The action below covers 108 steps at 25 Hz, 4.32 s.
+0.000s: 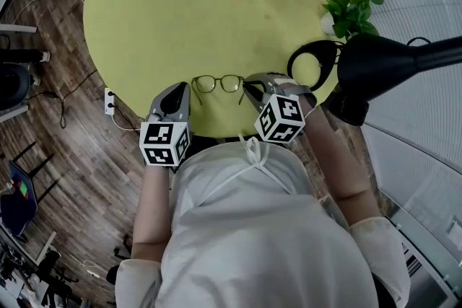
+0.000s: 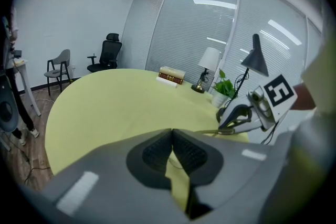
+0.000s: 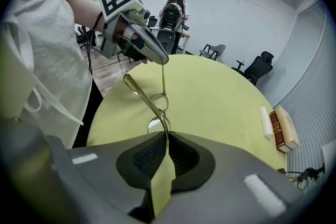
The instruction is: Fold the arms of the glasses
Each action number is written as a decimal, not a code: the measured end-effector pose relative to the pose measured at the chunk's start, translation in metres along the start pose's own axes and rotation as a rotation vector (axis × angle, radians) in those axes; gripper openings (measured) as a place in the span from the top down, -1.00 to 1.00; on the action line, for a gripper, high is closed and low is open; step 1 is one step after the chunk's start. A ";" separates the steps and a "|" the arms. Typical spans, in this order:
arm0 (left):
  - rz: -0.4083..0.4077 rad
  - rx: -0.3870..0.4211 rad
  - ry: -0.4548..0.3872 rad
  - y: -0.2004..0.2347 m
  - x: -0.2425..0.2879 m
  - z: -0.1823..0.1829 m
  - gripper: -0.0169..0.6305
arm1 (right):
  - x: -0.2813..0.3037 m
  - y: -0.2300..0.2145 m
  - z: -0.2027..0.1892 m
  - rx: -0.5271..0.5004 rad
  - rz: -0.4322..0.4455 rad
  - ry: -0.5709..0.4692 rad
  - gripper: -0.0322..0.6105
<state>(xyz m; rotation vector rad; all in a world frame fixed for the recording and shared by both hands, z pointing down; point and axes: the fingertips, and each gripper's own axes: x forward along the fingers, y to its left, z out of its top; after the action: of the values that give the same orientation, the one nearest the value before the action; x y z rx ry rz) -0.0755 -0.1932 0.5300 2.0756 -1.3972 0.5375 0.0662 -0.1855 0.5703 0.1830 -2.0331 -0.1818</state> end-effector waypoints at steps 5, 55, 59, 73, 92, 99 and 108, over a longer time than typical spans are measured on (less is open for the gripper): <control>-0.010 -0.006 0.001 -0.004 0.006 0.000 0.93 | 0.000 0.003 -0.002 0.000 -0.003 -0.002 0.85; -0.070 -0.025 0.124 -0.028 0.057 -0.038 0.93 | 0.000 0.006 -0.009 -0.006 0.021 -0.032 0.85; -0.060 -0.051 0.153 -0.023 0.048 -0.049 0.93 | 0.000 0.006 -0.007 -0.009 0.026 -0.021 0.85; -0.054 -0.054 0.283 -0.028 0.060 -0.086 0.93 | 0.001 0.004 0.001 0.014 0.048 0.028 0.84; -0.067 -0.018 0.253 -0.034 0.048 -0.091 0.93 | 0.031 0.003 0.028 -0.113 0.109 0.164 0.82; -0.025 -0.019 0.206 -0.030 0.047 -0.089 0.93 | 0.053 0.013 0.037 -0.100 0.162 0.191 0.84; 0.007 -0.071 0.203 -0.017 0.041 -0.096 0.93 | 0.068 0.011 0.040 -0.030 0.179 0.173 0.84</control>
<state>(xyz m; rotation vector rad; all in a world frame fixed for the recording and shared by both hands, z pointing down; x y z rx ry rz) -0.0457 -0.1540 0.6235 1.9030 -1.2882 0.6715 0.0000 -0.1872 0.6134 -0.0023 -1.8615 -0.0812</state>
